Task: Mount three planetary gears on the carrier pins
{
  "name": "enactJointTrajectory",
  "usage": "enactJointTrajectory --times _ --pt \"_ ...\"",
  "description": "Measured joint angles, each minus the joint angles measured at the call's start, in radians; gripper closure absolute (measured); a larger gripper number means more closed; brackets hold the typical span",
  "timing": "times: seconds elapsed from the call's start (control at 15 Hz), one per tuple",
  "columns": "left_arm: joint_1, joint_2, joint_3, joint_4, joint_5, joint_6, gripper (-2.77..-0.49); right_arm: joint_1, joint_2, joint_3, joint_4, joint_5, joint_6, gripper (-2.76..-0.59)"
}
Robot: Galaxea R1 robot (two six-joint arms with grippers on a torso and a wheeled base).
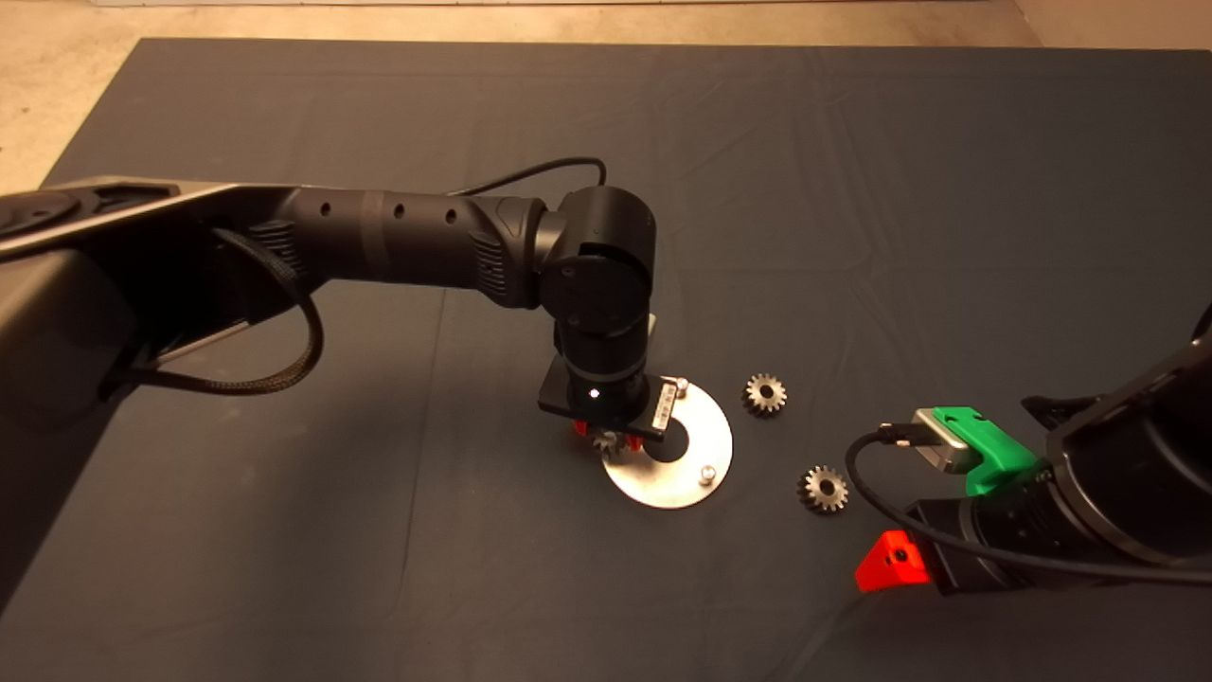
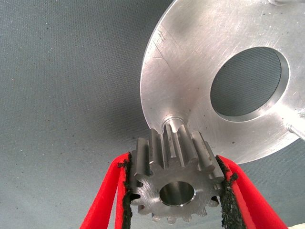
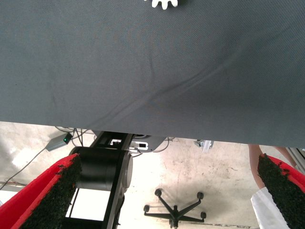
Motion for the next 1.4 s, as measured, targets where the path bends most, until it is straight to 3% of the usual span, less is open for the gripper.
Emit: enactJointTrajectory --times 0.87,1.4 --pt "0.007 0.029 -0.042 -0.001 0.001 0.013 -0.94 0.000 0.000 0.000 0.000 0.000 0.000 -2.75" --pt "0.007 0.029 -0.033 0.000 0.007 0.004 -0.94 0.000 0.000 0.000 0.000 0.000 0.000 -2.75"
